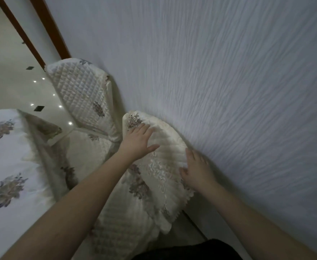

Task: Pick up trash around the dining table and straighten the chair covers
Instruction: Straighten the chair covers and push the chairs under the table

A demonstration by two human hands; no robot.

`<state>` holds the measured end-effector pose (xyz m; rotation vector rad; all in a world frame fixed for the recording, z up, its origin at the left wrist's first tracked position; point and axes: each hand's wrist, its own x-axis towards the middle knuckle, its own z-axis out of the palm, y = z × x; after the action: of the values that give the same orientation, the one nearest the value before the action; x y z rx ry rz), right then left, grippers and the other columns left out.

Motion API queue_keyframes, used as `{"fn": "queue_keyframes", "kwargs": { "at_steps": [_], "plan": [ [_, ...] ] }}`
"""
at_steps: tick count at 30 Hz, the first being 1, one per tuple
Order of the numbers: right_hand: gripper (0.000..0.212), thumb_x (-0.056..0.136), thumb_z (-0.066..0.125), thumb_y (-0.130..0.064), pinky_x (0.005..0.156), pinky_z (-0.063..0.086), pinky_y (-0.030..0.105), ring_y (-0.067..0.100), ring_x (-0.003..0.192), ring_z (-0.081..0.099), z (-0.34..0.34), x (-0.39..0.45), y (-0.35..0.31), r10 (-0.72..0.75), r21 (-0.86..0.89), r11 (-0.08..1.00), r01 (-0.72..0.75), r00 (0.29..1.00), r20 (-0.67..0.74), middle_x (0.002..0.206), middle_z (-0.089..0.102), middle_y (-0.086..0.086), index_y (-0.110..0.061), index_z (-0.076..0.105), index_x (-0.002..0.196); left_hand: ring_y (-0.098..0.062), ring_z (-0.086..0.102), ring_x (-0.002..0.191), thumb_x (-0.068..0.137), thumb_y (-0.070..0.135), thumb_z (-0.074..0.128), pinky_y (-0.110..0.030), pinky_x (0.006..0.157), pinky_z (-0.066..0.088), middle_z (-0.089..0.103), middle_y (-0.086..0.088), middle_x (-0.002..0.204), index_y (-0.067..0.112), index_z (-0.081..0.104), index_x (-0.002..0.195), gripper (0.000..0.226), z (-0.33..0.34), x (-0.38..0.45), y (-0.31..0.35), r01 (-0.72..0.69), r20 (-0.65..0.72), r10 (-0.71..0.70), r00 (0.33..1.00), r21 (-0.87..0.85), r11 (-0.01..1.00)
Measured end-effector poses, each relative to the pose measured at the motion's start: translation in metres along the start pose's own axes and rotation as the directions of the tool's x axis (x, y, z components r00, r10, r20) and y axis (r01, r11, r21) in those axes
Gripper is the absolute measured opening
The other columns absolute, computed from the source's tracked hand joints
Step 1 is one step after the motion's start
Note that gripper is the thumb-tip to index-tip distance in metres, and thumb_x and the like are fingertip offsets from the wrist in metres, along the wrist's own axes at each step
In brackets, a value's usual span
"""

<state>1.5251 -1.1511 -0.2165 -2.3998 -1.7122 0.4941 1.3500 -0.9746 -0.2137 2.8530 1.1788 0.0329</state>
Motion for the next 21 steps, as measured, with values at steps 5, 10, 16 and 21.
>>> {"fn": "queue_keyframes", "kwargs": {
  "at_steps": [5,10,16,21],
  "plan": [
    [0.069,0.084,0.058,-0.042,0.093,0.046,0.036,0.029,0.117,0.051,0.002,0.027,0.007,0.055,0.066,0.996,-0.058,0.997,0.046,0.135,0.049,0.013,-0.011,0.03,0.138,-0.022,0.014,0.146,0.087,0.07,0.039,-0.042,0.116,0.012,0.022,-0.003,0.158,0.018,0.022,0.15,0.083,0.004,0.048,0.002,-0.064,0.027,0.064,0.998,0.005,0.998],
    [0.07,0.079,0.066,-0.044,0.08,0.052,0.034,0.025,0.1,0.061,0.004,0.039,0.012,0.096,0.367,0.914,-0.17,0.972,0.213,0.115,0.06,0.004,-0.02,0.031,0.135,-0.02,0.021,0.144,0.083,0.069,0.048,-0.042,0.117,0.012,0.035,-0.002,0.151,0.018,0.036,0.141,0.079,0.003,0.076,0.007,-0.09,0.051,0.096,0.994,-0.109,0.99],
    [0.043,0.069,0.073,-0.04,0.079,0.053,0.028,0.014,0.092,0.065,0.004,0.068,0.024,0.03,0.35,0.921,-0.171,0.927,0.375,0.102,0.07,-0.004,-0.02,0.068,0.107,-0.02,0.042,0.127,0.066,0.081,0.051,-0.038,0.113,0.02,0.052,0.001,0.131,0.02,0.047,0.129,0.088,0.003,0.092,-0.006,-0.075,0.126,0.092,0.988,-0.133,0.988],
    [0.023,0.063,0.071,-0.043,0.052,0.043,0.023,0.012,0.068,0.062,0.007,0.074,0.018,0.035,0.2,0.97,-0.141,0.888,0.458,0.072,0.066,-0.006,-0.022,0.062,0.067,-0.019,0.046,0.122,0.059,0.088,0.04,-0.042,0.111,0.025,0.055,0.003,0.123,0.021,0.051,0.122,0.092,0.015,0.077,-0.012,-0.114,0.025,0.119,0.993,-0.145,0.983]
  ]
}}
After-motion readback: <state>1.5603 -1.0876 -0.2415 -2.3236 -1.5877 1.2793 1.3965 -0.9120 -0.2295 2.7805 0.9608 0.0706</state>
